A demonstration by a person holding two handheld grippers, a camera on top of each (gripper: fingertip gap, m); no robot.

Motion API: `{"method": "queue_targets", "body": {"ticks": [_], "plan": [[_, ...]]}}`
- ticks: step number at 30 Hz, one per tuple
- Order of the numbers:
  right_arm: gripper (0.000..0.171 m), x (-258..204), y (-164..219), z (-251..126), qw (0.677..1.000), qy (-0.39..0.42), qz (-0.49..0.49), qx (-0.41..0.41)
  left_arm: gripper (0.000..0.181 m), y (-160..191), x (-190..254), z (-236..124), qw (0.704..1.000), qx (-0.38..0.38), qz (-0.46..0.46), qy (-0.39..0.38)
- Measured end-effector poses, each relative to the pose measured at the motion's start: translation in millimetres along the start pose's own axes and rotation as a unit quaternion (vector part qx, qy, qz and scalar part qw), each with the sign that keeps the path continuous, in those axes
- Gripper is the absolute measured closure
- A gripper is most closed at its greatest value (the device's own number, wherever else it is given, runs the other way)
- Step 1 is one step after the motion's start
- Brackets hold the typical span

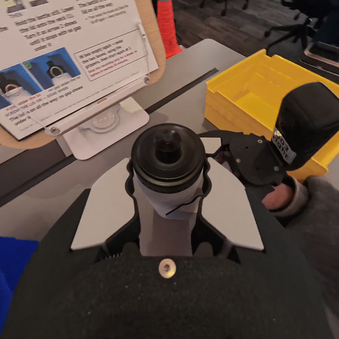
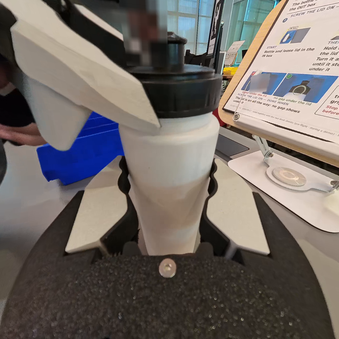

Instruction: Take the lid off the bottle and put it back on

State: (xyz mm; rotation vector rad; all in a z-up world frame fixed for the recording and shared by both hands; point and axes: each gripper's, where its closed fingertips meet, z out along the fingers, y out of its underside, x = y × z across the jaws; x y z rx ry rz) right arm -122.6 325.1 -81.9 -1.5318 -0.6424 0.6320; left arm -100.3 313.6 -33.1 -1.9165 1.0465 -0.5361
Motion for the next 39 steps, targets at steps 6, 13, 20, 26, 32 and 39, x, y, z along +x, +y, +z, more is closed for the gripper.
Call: {"method": "queue_targets", "body": {"ticks": [6,13,20,26,32,39], "plan": [[0.086,-0.7,-0.2,-0.7,1.0,-0.005,-0.001,0.004,0.109,1.4,2.6,-1.7,0.984,-0.004,0.1,0.15],[0.086,-1.7,-0.2,0.1,1.0,-0.007,0.0,0.004,0.083,-3.3,13.1,-9.2,0.988,0.027,0.045,0.148],[0.086,-1.5,-0.1,0.7,1.0,-0.003,0.0,0.002,0.084,-5.6,3.8,-10.3,0.989,0.1,-0.107,-0.025],[0.086,-1.2,-0.1,1.2,1.0,-0.003,0.001,0.003,0.11,-5.7,-3.1,-2.3,0.977,0.116,-0.136,-0.114],[0.086,-1.1,0.0,-0.4,1.0,-0.004,-0.003,0.001,0.111,-3.1,-0.1,-2.3,0.99,0.081,-0.077,-0.091],[0.086,-0.7,0.1,-0.1,1.0,-0.002,-0.002,0.003,0.111,-1.9,0.7,-3.0,0.998,0.041,0.023,0.041]]}}
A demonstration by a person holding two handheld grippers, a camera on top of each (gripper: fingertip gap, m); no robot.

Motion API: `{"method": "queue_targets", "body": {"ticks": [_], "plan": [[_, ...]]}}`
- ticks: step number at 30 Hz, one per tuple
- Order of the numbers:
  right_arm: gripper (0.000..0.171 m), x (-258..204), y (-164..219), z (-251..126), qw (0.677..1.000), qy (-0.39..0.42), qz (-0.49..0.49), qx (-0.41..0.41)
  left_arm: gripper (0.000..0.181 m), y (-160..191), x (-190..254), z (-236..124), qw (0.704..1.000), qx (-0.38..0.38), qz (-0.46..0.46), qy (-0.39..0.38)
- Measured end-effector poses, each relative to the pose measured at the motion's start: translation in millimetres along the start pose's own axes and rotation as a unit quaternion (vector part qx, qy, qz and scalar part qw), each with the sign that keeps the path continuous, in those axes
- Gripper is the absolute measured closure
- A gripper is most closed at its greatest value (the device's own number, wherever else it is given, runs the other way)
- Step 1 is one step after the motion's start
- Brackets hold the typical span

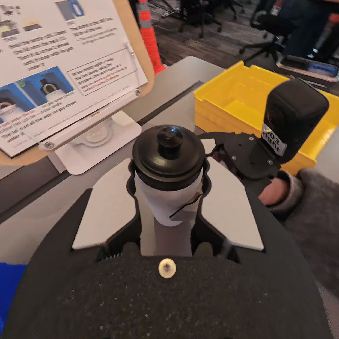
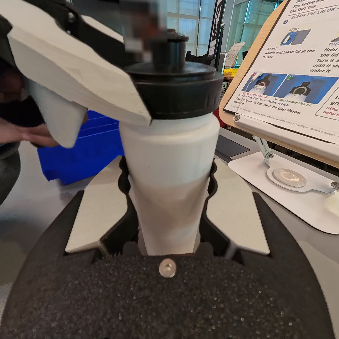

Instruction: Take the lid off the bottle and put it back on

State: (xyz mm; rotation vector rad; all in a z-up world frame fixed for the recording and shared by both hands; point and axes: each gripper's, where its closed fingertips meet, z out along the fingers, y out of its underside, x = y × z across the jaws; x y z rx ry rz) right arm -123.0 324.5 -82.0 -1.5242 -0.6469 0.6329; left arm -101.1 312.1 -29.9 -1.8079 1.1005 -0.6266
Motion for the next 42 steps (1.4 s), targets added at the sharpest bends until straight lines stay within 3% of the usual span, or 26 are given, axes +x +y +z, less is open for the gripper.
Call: {"method": "queue_targets", "body": {"ticks": [10,15,17,19,23,27,30,34,42], "plan": [[0.087,-2.7,-0.5,0.0,1.0,-0.015,-0.001,0.009,0.111,5.5,3.5,-3.4,0.975,-0.044,0.076,0.205],[0.087,-3.1,-0.4,0.4,1.0,-0.016,-0.001,0.009,0.111,5.5,4.1,-4.2,0.968,-0.052,0.086,0.228],[0.087,-3.5,-0.4,0.5,1.0,-0.016,-0.001,0.011,0.107,3.1,3.5,-7.9,0.977,-0.036,0.083,0.193],[0.087,-3.4,-0.4,0.3,1.0,-0.015,-0.001,0.011,0.086,-9.1,3.5,-12.8,0.988,0.028,0.045,0.144],[0.087,-3.3,-0.4,0.4,1.0,-0.01,-0.001,0.01,0.082,-13.6,-9.3,-16.0,0.99,0.127,-0.068,-0.013],[0.087,-3.1,-0.4,1.2,1.0,-0.01,-0.001,0.009,0.092,-8.7,0.9,-11.6,0.977,0.164,-0.089,-0.104],[0.087,-2.8,-0.6,1.6,1.0,-0.01,0.0,0.01,0.106,1.0,-9.4,-2.8,0.968,0.134,-0.066,-0.202],[0.087,-1.9,-0.4,0.6,1.0,-0.009,0.0,0.009,0.111,-0.7,-4.2,-0.7,0.976,0.137,-0.054,-0.161],[0.086,-3.0,-0.3,-0.3,1.0,-0.013,-0.001,0.008,0.111,2.6,4.4,-2.8,0.993,0.088,0.013,0.078]]}}
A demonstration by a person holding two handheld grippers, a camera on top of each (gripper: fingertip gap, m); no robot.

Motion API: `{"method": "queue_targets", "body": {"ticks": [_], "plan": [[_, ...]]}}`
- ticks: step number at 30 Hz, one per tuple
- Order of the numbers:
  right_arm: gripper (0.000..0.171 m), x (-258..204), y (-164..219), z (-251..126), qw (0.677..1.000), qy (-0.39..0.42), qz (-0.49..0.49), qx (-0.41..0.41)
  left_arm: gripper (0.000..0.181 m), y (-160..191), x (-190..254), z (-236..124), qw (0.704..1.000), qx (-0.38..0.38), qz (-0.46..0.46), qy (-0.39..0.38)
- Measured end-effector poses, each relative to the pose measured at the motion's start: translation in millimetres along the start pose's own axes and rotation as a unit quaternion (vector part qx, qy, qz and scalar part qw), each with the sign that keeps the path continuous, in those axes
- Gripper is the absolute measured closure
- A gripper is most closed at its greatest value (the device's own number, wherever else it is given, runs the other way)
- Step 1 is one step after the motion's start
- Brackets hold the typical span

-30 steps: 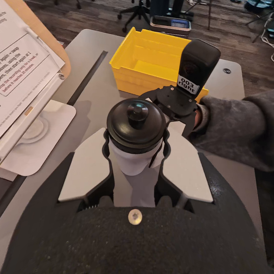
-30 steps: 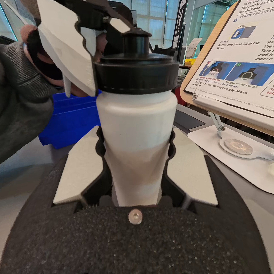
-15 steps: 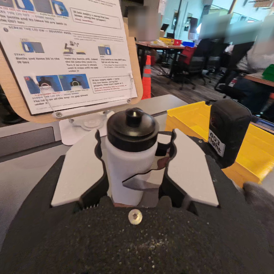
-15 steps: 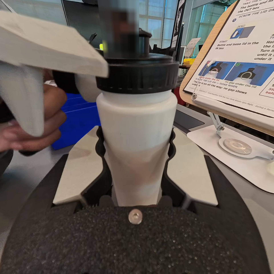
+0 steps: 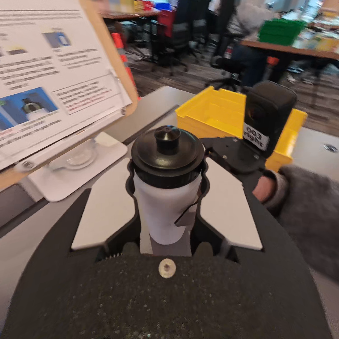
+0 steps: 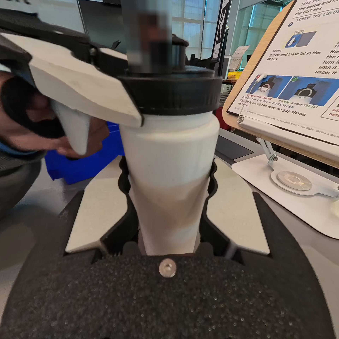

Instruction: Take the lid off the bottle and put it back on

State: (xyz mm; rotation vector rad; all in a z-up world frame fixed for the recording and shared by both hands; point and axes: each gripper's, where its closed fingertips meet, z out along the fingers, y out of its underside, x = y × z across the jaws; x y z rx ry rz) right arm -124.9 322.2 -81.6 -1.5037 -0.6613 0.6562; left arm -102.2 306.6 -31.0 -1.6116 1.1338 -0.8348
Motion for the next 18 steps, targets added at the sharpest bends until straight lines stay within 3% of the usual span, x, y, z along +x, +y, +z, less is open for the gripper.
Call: {"method": "queue_targets", "body": {"ticks": [4,8,10,12,13,18], "plan": [[0.086,0.0,-0.1,0.1,1.0,-0.006,0.002,0.002,0.112,0.2,0.8,0.2,0.992,0.001,0.024,0.121],[0.086,-0.4,0.1,2.0,1.0,-0.003,0.002,0.001,0.111,0.6,0.6,-2.5,0.988,-0.003,0.018,0.154],[0.086,-2.1,0.1,2.5,1.0,-0.005,0.0,0.002,0.107,1.1,3.5,-5.4,0.991,-0.003,-0.009,0.135],[0.086,-2.0,0.1,2.5,1.0,-0.003,0.001,0.0,0.085,0.6,11.4,-10.5,0.993,0.0,-0.02,0.117],[0.086,-2.0,0.2,2.5,1.0,-0.003,0.0,0.0,0.083,-1.0,11.0,-12.2,0.996,0.01,-0.016,0.088],[0.086,-1.9,0.3,2.6,1.0,0.0,0.0,-0.001,0.095,-17.0,-6.9,-15.9,0.989,0.091,-0.043,-0.106]]}}
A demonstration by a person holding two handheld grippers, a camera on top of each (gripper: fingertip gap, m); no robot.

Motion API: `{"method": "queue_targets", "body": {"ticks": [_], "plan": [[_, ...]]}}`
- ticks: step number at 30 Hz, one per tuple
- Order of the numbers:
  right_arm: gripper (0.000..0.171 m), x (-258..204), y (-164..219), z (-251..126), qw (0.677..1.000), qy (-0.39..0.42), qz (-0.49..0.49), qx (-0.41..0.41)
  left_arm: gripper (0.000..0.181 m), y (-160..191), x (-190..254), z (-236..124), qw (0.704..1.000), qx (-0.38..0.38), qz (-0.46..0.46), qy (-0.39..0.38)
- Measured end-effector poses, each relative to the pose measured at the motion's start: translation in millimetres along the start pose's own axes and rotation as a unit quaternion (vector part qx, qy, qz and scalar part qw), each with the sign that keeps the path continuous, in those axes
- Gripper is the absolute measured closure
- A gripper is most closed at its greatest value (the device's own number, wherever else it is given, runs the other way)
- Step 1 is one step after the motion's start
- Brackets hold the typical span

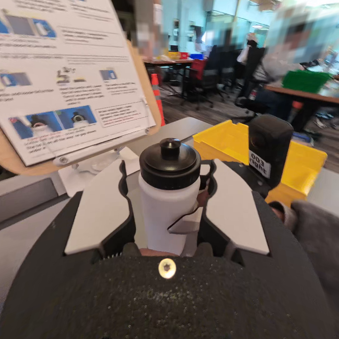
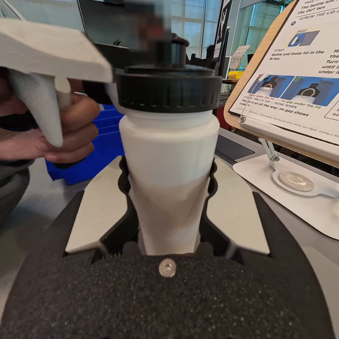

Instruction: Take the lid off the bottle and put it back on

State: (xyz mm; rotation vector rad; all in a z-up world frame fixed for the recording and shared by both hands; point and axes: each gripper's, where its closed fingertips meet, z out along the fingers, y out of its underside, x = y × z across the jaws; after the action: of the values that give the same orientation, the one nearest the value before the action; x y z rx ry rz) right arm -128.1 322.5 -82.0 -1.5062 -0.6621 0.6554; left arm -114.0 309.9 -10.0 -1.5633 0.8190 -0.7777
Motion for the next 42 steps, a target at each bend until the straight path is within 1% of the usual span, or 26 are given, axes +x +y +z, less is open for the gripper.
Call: {"method": "queue_targets", "body": {"ticks": [2,5,7,8,11,13,18,21,25,28,29,30,31,32,34,36,37,39,40,42], "plan": [[0.086,0.2,-0.1,0.5,1.0,0.0,0.001,0.001,0.089,3.4,1.3,5.2,0.998,-0.007,-0.043,-0.037],[0.087,0.5,-0.2,0.9,1.0,0.0,0.001,0.002,0.089,10.3,0.0,11.5,0.992,-0.022,-0.071,-0.099],[0.087,0.7,-0.4,1.0,1.0,0.001,0.002,0.002,0.109,7.9,-3.6,11.4,0.989,-0.012,-0.06,-0.138],[0.086,1.0,-0.1,1.3,1.0,0.002,0.004,0.001,0.112,7.3,-2.0,11.8,0.988,-0.011,-0.054,-0.142],[0.086,0.6,-0.1,-0.6,1.0,0.0,-0.001,0.0,0.112,10.0,0.8,11.3,0.99,-0.018,-0.016,-0.136],[0.086,0.5,-0.1,-1.8,1.0,-0.001,-0.004,-0.001,0.113,11.6,2.9,10.3,0.994,-0.026,0.01,-0.103],[0.086,-0.5,-0.1,-1.5,1.0,-0.003,-0.004,0.001,0.113,12.7,5.7,9.3,0.998,-0.038,0.037,0.027],[0.087,-0.9,-0.3,-1.2,1.0,-0.007,-0.002,0.003,0.113,13.4,6.5,8.5,0.992,-0.046,0.05,0.106],[0.087,-4.2,-0.8,-1.6,1.0,-0.021,-0.005,0.009,0.113,14.5,9.5,4.5,0.973,-0.055,0.075,0.211],[0.087,-3.5,-0.4,1.2,1.0,-0.014,0.001,0.006,0.113,14.6,6.0,4.4,0.968,-0.051,0.072,0.233],[0.087,-3.5,-0.4,1.4,1.0,-0.013,0.0,0.006,0.114,16.3,5.5,3.8,0.97,-0.058,0.077,0.225],[0.087,-3.3,-0.4,1.3,1.0,-0.013,0.0,0.006,0.109,19.1,2.8,4.2,0.974,-0.069,0.084,0.2],[0.087,-3.3,-0.4,1.1,1.0,-0.013,-0.001,0.006,0.091,21.1,0.6,4.3,0.979,-0.075,0.086,0.17],[0.087,-3.3,-0.3,1.0,1.0,-0.012,-0.002,0.005,0.08,21.4,1.8,3.0,0.983,-0.072,0.079,0.148],[0.087,-2.7,-0.2,1.8,1.0,-0.007,-0.001,0.004,0.079,12.0,10.5,1.5,0.993,-0.028,0.052,0.104],[0.087,-2.7,-0.4,2.3,1.0,-0.006,0.0,0.005,0.085,-1.3,9.7,1.7,0.999,0.033,0.02,0.027],[0.087,-2.7,-0.4,2.3,1.0,-0.006,0.0,0.006,0.089,-4.0,8.5,2.4,0.999,0.051,0.0,-0.007],[0.087,-2.6,-0.3,2.4,1.0,-0.006,0.0,0.005,0.086,0.1,4.1,5.6,0.996,0.049,-0.034,-0.07],[0.087,-2.6,-0.4,2.5,1.0,-0.006,0.0,0.005,0.086,3.4,4.4,7.8,0.994,0.044,-0.043,-0.089],[0.087,-2.6,-0.4,2.6,1.0,-0.006,0.0,0.005,0.087,8.9,2.1,11.3,0.991,0.034,-0.041,-0.127]]}}
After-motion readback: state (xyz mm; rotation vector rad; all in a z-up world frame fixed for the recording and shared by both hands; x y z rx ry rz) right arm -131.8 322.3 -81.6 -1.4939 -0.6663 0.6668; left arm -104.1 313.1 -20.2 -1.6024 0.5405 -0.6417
